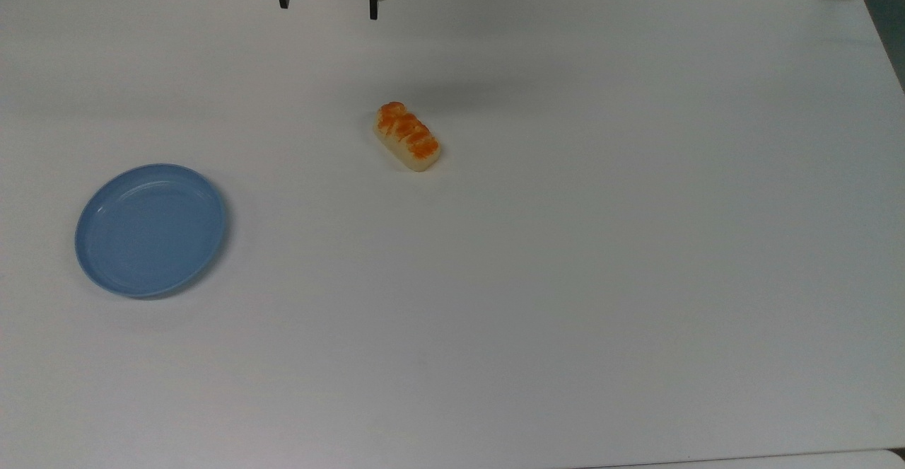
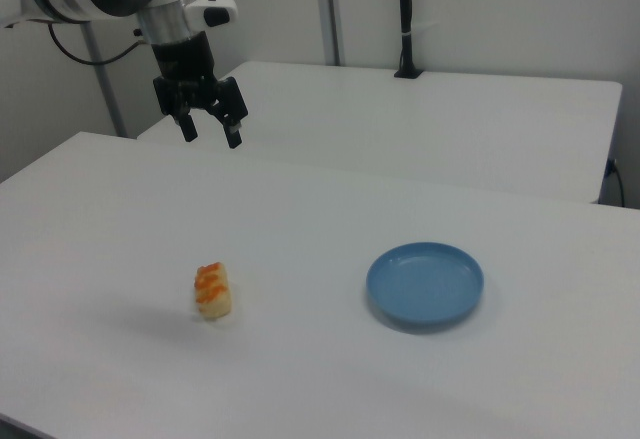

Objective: Put the bread onto the plate
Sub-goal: 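Move the open gripper over the orange-glazed bread roll and lower it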

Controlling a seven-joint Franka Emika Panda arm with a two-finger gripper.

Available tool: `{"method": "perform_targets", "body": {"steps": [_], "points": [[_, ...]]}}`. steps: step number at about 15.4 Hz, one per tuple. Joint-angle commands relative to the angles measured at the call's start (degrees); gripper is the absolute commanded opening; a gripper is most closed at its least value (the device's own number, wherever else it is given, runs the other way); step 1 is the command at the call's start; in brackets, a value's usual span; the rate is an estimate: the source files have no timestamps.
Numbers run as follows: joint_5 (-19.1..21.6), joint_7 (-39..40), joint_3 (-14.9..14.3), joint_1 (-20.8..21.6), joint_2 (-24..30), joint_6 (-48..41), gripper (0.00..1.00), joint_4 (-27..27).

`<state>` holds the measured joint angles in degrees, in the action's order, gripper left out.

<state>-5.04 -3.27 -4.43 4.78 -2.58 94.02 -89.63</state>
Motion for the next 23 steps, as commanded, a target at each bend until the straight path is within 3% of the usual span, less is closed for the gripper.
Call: {"method": "perform_targets", "body": {"steps": [1, 13, 18, 23], "points": [[0.55, 0.45, -0.76, -0.46, 1.09, -0.68, 1.00, -1.25], [0.73, 0.54, -0.67, -0.12, 0.56, -0.33, 1.00, -1.34], [1.00, 13.62, 0.03, 0.49, -2.07, -0.33, 1.00, -2.13], [1.43, 18.82, 0.38, 2.78, -2.34, 5.54, 1.00, -11.33]]}}
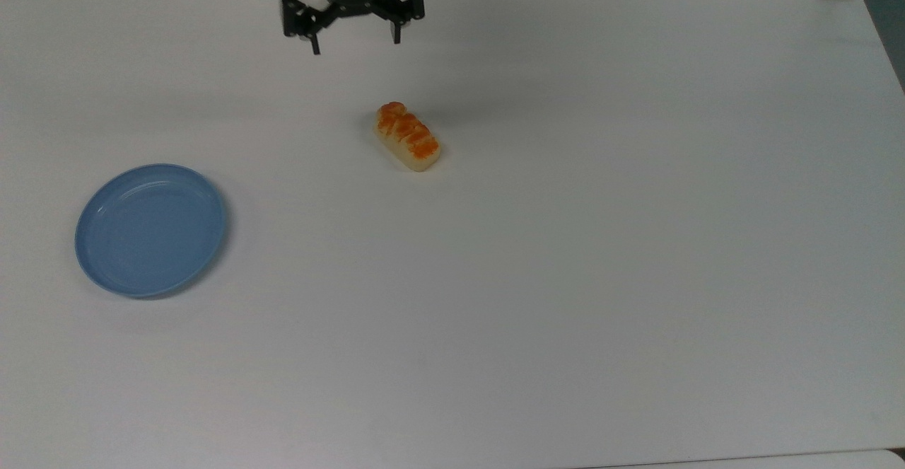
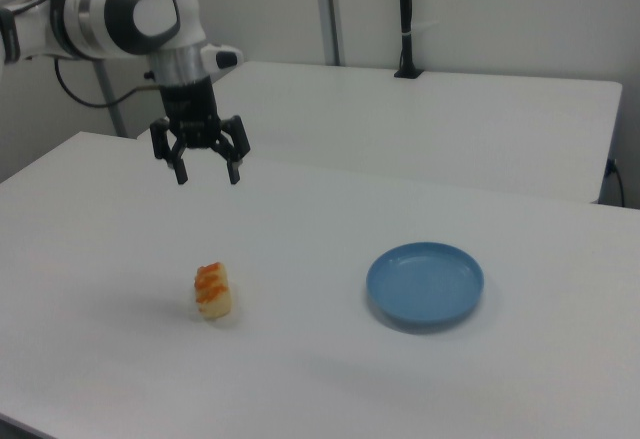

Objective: Put the bread onto the plate
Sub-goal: 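Move the open gripper over the orange-glazed bread roll and lower it, then close the gripper on the bread roll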

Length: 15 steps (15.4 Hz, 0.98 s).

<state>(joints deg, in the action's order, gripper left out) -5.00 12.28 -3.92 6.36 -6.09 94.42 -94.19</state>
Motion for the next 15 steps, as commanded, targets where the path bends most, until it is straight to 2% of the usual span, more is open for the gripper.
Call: {"method": "perform_targets", "body": {"steps": [1, 4, 6, 12, 14, 15], "points": [[1.48, 3.45, -0.04, 2.07, 1.08, 7.25, 1.00, -9.05], [1.40, 4.32, -0.04, 4.18, 0.03, 13.14, 1.00, -16.17], [0.87, 4.86, -0.04, 4.54, -1.55, 15.96, 1.00, -18.82], [-1.41, 4.95, -0.04, 4.80, -7.79, 23.34, 1.00, -19.45], [-1.59, 4.95, -0.04, 4.63, -8.59, 25.02, 0.94, -19.19], [-1.50, 4.94, -0.04, 4.63, -9.02, 25.81, 0.88, -19.18]]}}
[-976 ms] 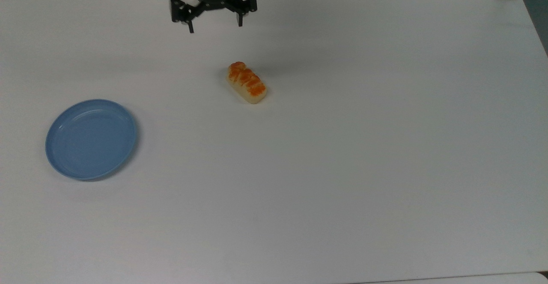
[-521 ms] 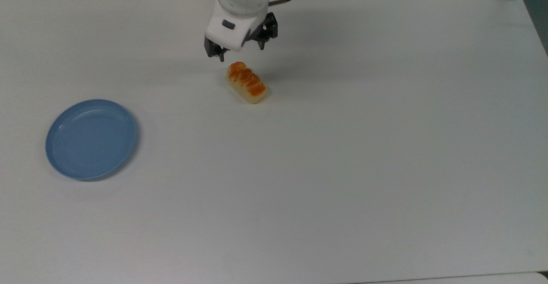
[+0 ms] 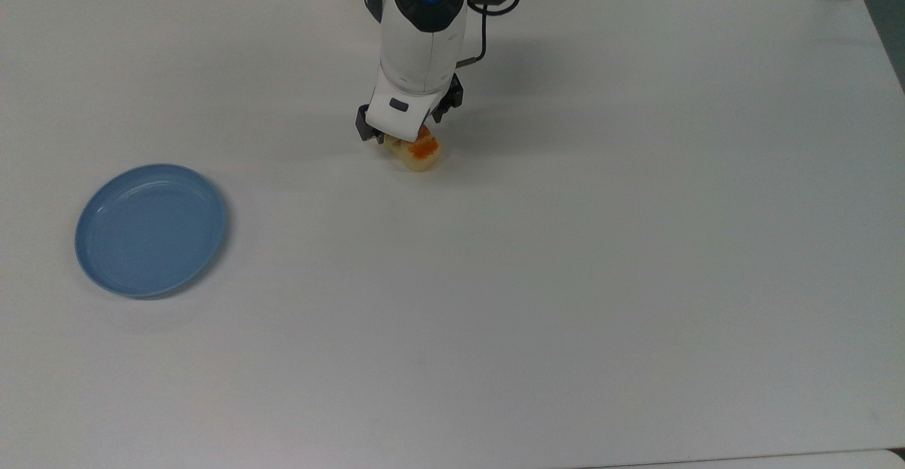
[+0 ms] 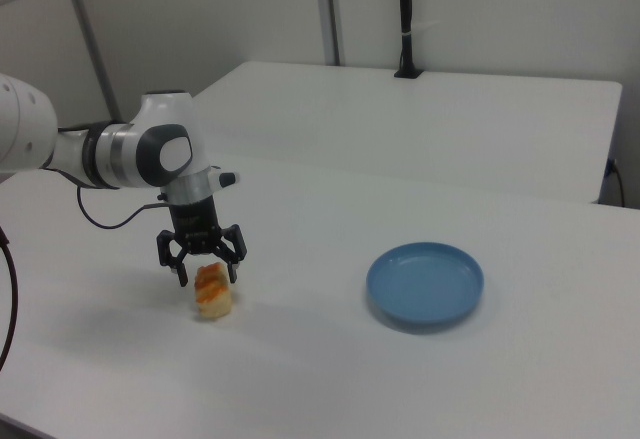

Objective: Put the bread onto the plate
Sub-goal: 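Close the gripper on the bread roll, then lift the bread roll and carry it over the blue plate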

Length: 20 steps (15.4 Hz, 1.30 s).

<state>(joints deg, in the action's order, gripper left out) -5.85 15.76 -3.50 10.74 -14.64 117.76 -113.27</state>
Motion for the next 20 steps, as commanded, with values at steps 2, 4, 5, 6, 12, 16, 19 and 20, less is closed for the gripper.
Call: {"method": "perform_targets", "body": {"steps": [2, 4, 5, 6, 12, 16, 19, 20], "points": [[-0.65, 0.67, -0.45, 0.42, -0.92, 3.18, 0.75, -0.02], [-0.65, 0.06, -0.45, 0.59, -0.92, 3.09, 0.57, 0.06], [-0.65, -0.81, -0.45, 0.59, -0.92, 3.09, 0.51, 0.06], [-0.65, -1.43, -0.45, 0.51, -0.92, 2.74, 0.47, 0.24], [-0.39, -11.18, -0.63, -2.20, -1.44, -2.96, 0.40, 8.83], [-0.56, -11.90, -1.24, -7.12, -5.66, -7.36, 0.40, 19.99], [-0.65, -11.81, -1.42, -12.22, -7.86, -6.75, 0.41, 24.84], [-0.65, -11.81, -1.77, -14.15, -8.82, -6.58, 0.41, 26.42]]}}
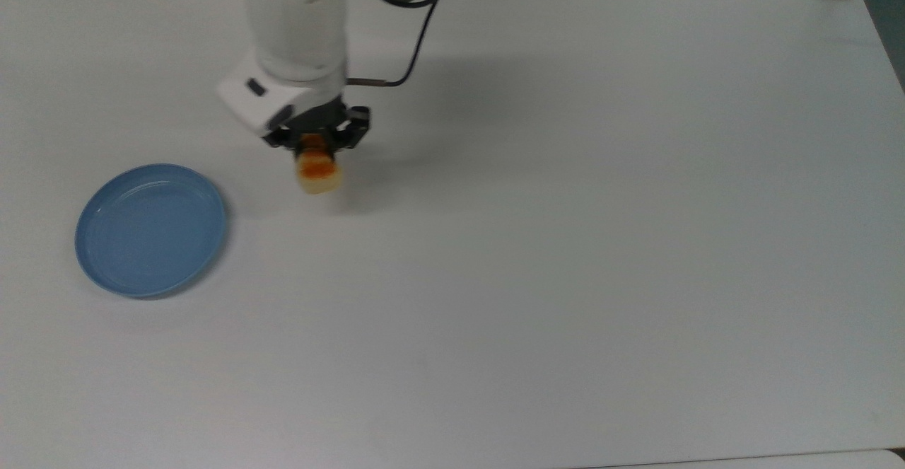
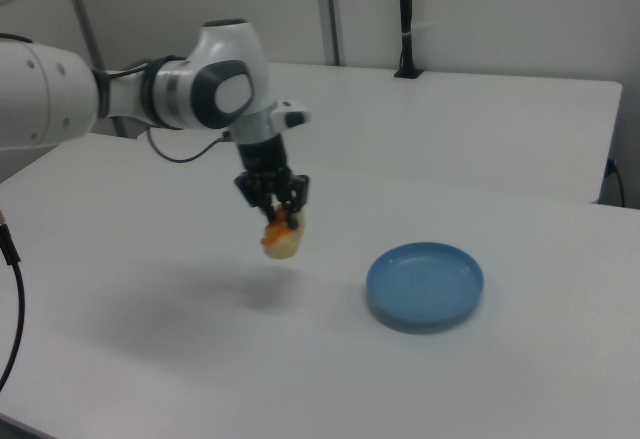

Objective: Put the bread onto the plate
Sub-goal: 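Lift the bread roll and carry it over the blue plate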

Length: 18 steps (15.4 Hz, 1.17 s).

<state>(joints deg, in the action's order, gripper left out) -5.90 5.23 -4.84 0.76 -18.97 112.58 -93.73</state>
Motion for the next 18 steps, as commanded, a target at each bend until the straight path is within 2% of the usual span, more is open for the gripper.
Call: {"method": "perform_targets", "body": {"steps": [1, 3, 7, 11, 18], "points": [[-0.60, -1.19, -0.96, -5.50, -6.06, -1.40, 0.41, 9.24], [-0.51, -1.01, -1.66, -8.66, -10.20, -0.36, 0.41, 14.78], [-0.51, -1.10, -1.75, -12.88, -13.98, 10.27, 0.41, 15.42], [-0.51, -1.01, -1.75, -14.30, -18.38, 17.93, 0.41, 15.33], [0.19, -1.01, -1.67, -14.47, -18.74, 17.23, 0.42, 14.98]]}}
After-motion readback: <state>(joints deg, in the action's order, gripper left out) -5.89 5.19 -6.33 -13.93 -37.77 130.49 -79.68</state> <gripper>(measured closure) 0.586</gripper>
